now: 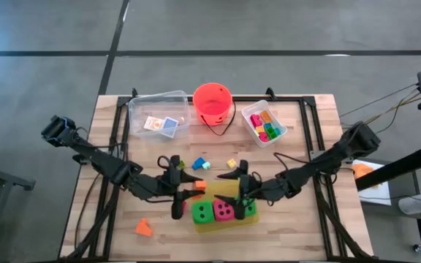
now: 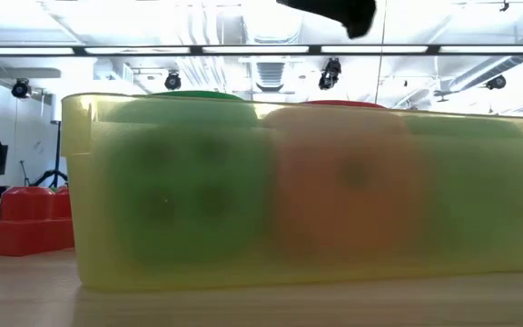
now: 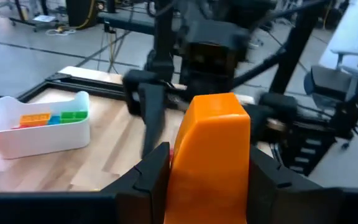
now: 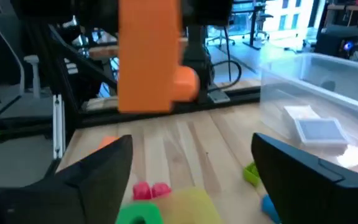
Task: Pick & Place Toys
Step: Put the orange game piece into the white bin
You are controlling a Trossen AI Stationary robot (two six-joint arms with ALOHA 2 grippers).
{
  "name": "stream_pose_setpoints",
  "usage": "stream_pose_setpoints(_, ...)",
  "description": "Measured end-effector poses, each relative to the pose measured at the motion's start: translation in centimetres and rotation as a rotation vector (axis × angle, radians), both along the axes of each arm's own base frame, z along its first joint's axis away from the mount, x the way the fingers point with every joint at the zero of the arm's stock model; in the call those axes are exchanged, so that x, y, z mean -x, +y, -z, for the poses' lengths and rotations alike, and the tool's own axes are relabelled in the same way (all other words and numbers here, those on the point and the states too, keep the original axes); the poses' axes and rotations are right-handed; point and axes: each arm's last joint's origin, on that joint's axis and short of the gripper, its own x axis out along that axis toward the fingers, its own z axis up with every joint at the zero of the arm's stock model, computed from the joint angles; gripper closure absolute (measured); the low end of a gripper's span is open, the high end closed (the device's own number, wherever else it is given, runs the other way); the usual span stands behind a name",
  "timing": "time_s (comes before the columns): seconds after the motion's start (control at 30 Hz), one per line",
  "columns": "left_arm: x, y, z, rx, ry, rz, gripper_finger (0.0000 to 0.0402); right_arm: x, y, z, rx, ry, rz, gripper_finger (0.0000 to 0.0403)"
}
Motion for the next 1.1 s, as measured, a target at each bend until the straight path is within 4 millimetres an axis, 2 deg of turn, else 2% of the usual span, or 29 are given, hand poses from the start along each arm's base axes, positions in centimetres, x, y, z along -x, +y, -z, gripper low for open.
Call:
stream_pose_setpoints(0.13,-0.3,0.6,0.0,0.003,-0.006,-0.026,0.0268,-1.8,0.9,-1.0,0.048,-0.023,-0.001,0.0054)
stream_pose_setpoints(0.27,-0.3,0.6,-0.1,0.008,-0.015,-0.025,0.0268,-2.9,1.3,-1.6,0.118,0.006,0.076,0.0049)
stream_pose_setpoints(0.6,-0.3,0.4,0.2,0.001,-0.002,0.009,0.0268,-3.7,1.7,-3.3,0.135,-0.015,0.037,0.0048)
stream_pose_setpoints(0.9,-0.6,-0.1,-0.8,-0.028,-0.089,0.143,0.0268,-4.4,1.4,-4.4,0.088,-0.072,-0.075,0.0048)
stream_pose_setpoints(1.1,-0.7,-0.3,-1.0,-0.040,-0.124,0.189,0.0268,-4.4,1.5,-4.8,0.079,-0.100,-0.081,0.0048)
